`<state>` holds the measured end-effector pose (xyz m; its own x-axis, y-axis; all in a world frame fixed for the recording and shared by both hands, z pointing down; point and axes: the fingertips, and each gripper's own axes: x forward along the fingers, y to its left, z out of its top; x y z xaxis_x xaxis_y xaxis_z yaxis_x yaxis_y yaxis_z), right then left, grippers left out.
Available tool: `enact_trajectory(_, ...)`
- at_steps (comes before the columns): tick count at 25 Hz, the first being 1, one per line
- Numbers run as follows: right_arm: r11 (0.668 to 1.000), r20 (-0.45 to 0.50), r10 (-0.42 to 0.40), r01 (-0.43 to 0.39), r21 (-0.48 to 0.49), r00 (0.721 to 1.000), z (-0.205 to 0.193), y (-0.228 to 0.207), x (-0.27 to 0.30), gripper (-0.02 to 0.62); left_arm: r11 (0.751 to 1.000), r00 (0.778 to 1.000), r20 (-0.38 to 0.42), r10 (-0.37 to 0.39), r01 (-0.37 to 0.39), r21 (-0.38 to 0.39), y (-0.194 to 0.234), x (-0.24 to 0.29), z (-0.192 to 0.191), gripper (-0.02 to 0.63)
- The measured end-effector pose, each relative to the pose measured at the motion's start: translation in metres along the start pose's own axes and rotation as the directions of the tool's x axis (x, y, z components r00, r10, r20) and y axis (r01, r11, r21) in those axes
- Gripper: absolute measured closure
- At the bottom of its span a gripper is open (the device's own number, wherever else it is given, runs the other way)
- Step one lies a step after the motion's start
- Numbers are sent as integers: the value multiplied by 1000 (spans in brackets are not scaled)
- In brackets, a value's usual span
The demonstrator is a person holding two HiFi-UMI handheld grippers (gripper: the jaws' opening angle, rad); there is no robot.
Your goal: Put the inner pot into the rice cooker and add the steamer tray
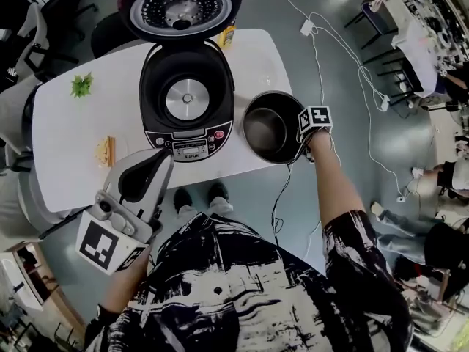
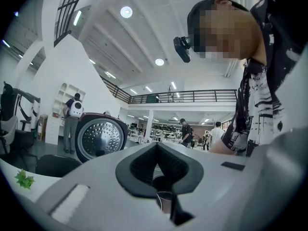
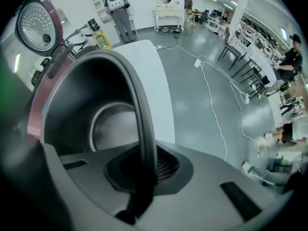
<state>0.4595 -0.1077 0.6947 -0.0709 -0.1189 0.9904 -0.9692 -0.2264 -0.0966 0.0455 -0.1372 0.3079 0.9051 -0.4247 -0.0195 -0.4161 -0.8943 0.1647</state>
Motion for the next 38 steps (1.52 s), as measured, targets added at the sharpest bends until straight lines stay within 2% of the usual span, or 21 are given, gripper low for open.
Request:
enact_trajectory(13,994,49,28,-33,103,998,1,-12,-19,594,1000,1000,9,-11,11,-9,-1,2,1,601)
enact_trajectory(17,987,91,60,-72,142,994,2,-18,-33,594,1000,1000,17,-22,23,-7,-3,3,4,601)
enact_trajectory(20,986,128,84,-101,135,988,9,-20,-54,594,1000,999,25,-25,25,-5,-4,2,6,601)
enact_trajectory(25,986,181,144,-156,58,973,34,-11,-114,593,999,998,48,-35,35,-11,-6,-1,11,601)
enact_trajectory(30,975,201,218,-205,-81,955,70,29,-186,592,998,996,73,-56,57,-13,-9,-6,15,601)
enact_trajectory(33,956,204,263,-226,-187,943,95,69,-221,592,998,995,88,-57,59,-13,-10,-11,18,601)
enact_trajectory(38,901,206,359,-280,-332,910,134,161,-251,592,999,994,106,-39,41,-18,-5,-27,23,601)
